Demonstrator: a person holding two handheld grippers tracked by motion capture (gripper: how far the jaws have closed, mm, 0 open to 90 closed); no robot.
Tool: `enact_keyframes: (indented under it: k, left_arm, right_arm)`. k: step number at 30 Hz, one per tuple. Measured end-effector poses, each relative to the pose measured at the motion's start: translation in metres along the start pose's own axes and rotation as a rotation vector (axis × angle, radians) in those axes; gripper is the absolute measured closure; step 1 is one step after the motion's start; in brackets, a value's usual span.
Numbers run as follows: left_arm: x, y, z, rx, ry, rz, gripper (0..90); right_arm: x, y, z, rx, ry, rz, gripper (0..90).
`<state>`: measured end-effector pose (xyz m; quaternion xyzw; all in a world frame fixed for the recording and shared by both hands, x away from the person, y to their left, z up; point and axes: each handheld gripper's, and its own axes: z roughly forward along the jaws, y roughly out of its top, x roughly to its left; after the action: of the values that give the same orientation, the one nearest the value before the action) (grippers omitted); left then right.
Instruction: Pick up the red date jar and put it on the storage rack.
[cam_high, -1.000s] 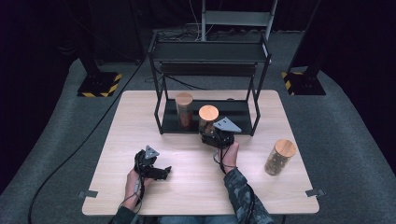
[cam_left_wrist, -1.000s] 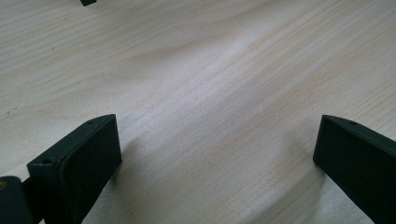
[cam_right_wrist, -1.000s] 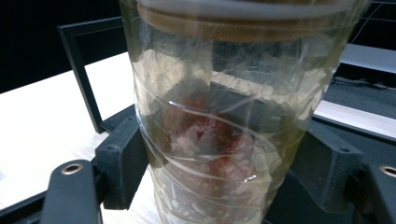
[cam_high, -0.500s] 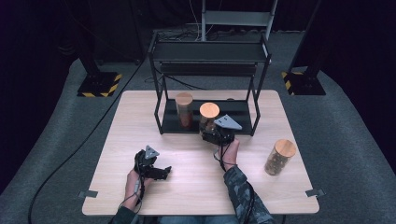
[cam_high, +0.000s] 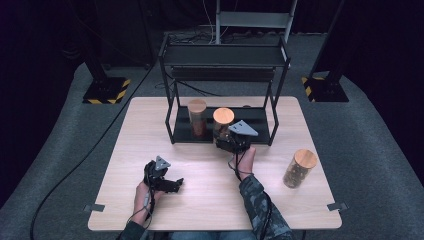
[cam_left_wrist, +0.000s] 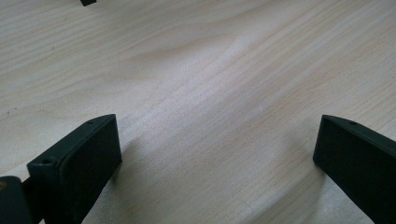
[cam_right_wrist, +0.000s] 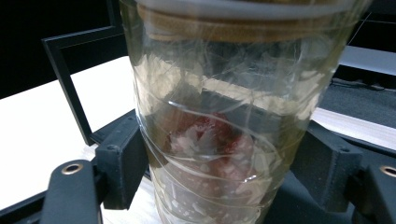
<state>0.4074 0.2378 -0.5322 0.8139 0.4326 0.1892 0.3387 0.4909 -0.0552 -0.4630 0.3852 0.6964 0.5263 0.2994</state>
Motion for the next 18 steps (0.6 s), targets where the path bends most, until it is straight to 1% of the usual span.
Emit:
enact_keyframes:
  k: [9, 18]
  left_arm:
    - [0.0000, 0.0000, 0.0000, 0.000, 0.000, 0.001, 0.2]
    - [0.0000, 0.0000, 0.0000, 0.000, 0.000, 0.000, 0.2]
  right_arm:
    - [-0.0033, 0.0028, 0.0042, 0.005, -0.004, -0.002, 24.3]
    - [-0.0076, 0.0027, 0.0088, 0.015, -0.007, 0.006, 24.3]
